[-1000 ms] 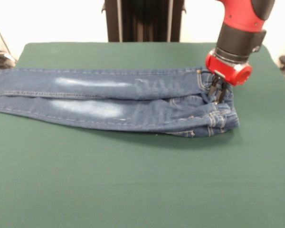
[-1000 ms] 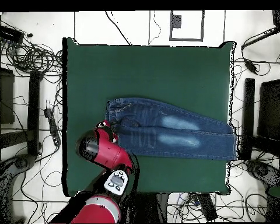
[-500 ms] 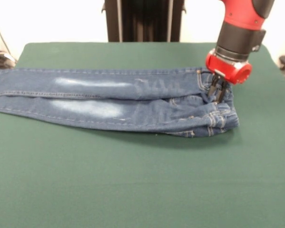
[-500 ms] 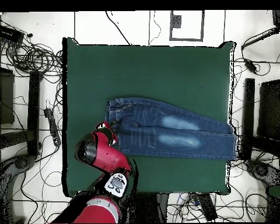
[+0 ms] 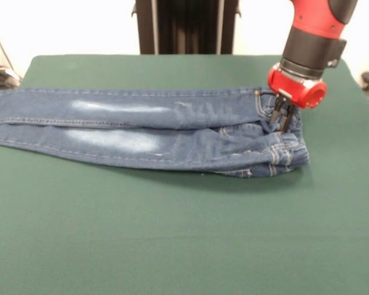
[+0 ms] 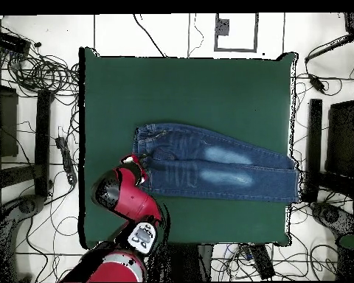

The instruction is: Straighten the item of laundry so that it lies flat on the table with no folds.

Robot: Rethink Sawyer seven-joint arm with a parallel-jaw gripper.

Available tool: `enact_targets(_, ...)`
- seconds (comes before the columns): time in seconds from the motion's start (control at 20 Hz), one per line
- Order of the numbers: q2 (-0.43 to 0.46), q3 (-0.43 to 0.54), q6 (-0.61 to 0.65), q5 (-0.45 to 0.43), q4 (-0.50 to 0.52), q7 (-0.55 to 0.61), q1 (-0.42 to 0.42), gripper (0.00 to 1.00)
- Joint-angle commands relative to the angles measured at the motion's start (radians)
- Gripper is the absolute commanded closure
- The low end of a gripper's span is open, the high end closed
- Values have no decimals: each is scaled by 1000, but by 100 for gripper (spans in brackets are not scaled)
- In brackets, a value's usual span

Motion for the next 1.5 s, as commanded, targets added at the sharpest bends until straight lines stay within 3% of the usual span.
enact_targets(0.05,231,184,81,248,-4,365,148,100)
enact_targets(0.25,219,209,46,299,12,364,152,100)
enact_targets(0.5,232,167,76,470,-3,314,251,100)
enact_targets(0.8,213,229,19,502,6,334,230,100)
enact_targets(0.95,212,229,11,641,20,269,274,100)
enact_targets(1.05,205,246,-7,669,24,268,274,100)
enact_targets(1.2,202,256,-6,580,6,369,250,100)
enact_targets(1.35,198,261,-20,633,13,355,264,100)
enact_targets(1.4,190,283,-43,714,32,298,264,0)
enact_targets(1.5,175,331,-91,798,56,229,246,0)
